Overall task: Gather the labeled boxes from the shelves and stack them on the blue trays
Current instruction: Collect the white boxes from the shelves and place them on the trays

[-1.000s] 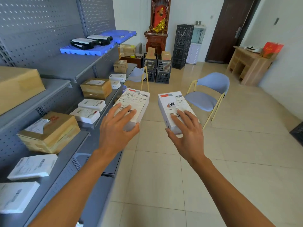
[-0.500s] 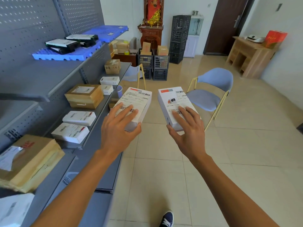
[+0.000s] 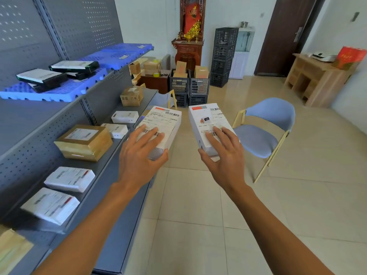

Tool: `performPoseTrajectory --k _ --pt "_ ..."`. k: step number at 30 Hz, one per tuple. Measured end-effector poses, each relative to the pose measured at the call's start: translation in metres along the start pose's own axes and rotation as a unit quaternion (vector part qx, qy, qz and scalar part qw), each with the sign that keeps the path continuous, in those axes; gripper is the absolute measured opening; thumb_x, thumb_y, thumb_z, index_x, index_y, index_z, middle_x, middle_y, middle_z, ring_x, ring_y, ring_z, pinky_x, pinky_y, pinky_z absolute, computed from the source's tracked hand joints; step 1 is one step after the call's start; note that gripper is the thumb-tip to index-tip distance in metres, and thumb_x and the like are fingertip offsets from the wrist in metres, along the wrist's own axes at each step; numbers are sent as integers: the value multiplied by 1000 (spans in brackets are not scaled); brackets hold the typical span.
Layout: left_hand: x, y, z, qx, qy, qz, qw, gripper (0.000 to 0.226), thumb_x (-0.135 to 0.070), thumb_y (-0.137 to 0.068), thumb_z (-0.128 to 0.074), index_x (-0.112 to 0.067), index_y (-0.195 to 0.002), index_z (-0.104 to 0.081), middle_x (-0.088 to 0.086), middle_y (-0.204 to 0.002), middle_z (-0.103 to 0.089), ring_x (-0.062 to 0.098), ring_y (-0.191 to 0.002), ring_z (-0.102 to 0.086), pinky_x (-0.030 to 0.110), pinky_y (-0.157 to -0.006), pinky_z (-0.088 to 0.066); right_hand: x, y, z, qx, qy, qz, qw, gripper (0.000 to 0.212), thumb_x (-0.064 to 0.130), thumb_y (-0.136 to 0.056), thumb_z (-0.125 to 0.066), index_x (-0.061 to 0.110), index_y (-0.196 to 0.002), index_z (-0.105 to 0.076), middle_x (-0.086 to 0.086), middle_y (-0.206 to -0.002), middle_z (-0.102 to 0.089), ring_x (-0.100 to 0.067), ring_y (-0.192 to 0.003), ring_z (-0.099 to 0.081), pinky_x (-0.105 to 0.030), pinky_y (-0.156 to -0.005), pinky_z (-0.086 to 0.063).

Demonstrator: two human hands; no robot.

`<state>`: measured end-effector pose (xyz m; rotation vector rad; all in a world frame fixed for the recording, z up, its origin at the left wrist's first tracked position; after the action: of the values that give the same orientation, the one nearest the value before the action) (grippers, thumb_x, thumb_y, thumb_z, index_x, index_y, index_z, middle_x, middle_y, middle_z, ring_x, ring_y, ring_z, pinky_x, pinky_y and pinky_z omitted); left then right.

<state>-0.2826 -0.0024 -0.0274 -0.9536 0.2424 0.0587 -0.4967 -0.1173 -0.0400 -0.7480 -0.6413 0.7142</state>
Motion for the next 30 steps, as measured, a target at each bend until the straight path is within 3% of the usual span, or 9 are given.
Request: performPoseTrajectory --k 5,16,30 --pt "33 -34 -46 4 -8 16 1000 43 -39 -86 -71 -14 -121 -72 5 -135 -65 29 -135 -50 55 -96 -52 -28 -39 -49 15 -9 0 1000 49 42 -89 -72 19 -131 -64 -3 -146 -54 -28 -138 -44 -45 -102 -42" --pt "151 -135 -134 -2 -21 28 999 46 -45 -90 -64 -15 -123 -72 4 -136 -64 30 -135 -50 57 -97 -51 -64 -154 -183 28 -28 13 999 51 41 -88 -73 20 -133 -62 -5 -146 -54 -31 -137 -44 -56 -98 -47" --pt "265 -238 -174 -40 -78 47 995 42 -38 -90 -70 -16 -125 -69 2 -136 -64 27 -133 -51 53 -93 -54 -72 -284 -316 22 -69 55 996 48 41 -89 -71 19 -132 -63 -5 -146 -53 -29 -138 -42 -49 -101 -45"
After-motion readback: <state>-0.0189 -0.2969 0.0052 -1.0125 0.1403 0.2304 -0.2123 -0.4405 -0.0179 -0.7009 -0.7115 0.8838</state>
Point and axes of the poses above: each hand's wrist, its own y-axis away from the middle knuckle, its own z-axis out of the back of the hand, x = y × z, the point moved 9 cm from there along -y, towards the middle knuckle
